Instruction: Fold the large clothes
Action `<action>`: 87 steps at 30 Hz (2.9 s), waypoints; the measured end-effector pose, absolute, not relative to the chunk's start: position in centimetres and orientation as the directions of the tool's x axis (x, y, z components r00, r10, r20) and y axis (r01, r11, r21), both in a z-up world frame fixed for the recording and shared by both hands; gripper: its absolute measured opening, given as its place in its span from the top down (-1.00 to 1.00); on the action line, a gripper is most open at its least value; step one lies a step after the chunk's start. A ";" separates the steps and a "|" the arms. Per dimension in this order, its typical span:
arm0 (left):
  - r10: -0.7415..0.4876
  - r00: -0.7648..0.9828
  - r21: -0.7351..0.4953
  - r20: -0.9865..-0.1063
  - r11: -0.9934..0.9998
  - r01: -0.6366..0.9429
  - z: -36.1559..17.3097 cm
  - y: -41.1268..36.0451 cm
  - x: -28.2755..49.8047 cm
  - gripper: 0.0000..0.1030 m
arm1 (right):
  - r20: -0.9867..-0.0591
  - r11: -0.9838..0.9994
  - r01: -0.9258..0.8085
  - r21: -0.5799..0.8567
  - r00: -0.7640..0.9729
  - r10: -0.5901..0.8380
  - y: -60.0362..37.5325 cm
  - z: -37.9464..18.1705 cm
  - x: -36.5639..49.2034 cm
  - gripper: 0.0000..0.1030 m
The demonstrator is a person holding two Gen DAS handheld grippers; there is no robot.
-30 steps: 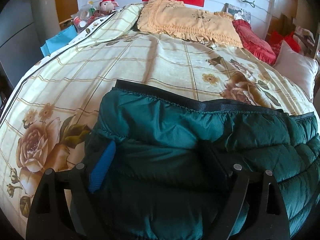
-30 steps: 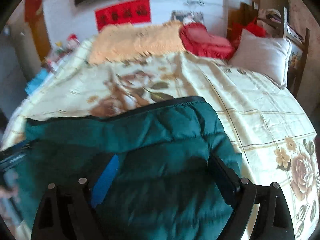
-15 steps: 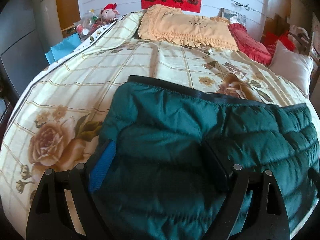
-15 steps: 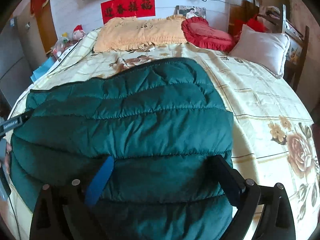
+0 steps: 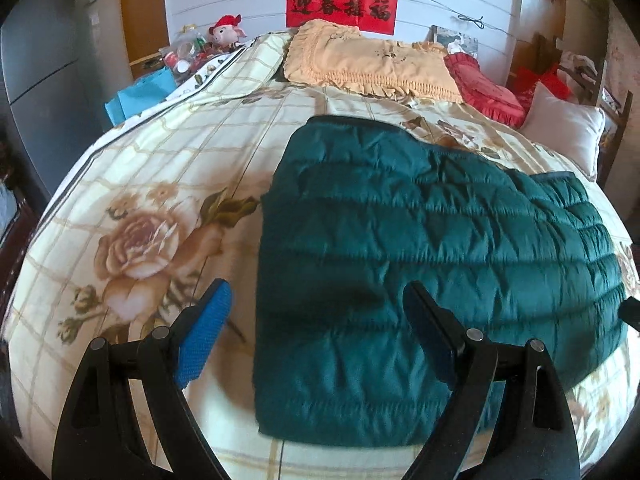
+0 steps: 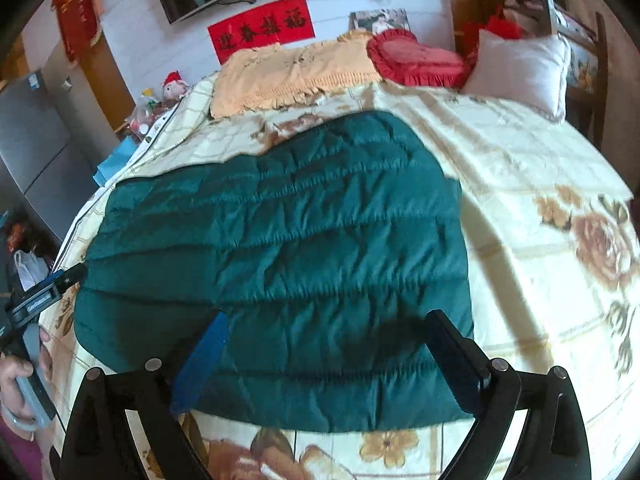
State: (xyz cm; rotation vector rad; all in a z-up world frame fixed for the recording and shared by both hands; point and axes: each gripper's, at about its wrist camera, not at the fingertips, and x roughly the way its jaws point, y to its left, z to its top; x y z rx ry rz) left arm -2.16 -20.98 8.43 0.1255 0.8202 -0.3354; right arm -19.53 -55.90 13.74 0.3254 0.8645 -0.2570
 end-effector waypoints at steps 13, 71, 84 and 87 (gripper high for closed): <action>-0.274 0.627 -0.046 -0.729 0.934 0.353 7.7 -18.8 -5.7 -0.71 | -0.761 0.921 0.346 0.181 0.642 -0.092 -55.0 13.8 -22.1 -1.00; -0.491 0.461 -0.378 -0.739 0.869 0.319 3.4 -17.1 -0.6 -0.71 | -0.790 0.891 0.399 0.216 0.608 -0.081 -62.0 11.5 -19.8 -1.00; -0.570 0.361 -0.480 -0.738 0.819 0.314 1.6 -18.9 2.2 -0.99 | -0.726 0.816 0.298 0.496 0.657 0.202 -64.7 7.6 -16.5 -1.00; -0.572 0.364 -0.472 -0.735 0.817 0.330 1.6 -19.2 2.1 -0.99 | -0.737 0.816 0.297 0.497 0.641 0.216 -64.6 7.3 -15.3 -1.00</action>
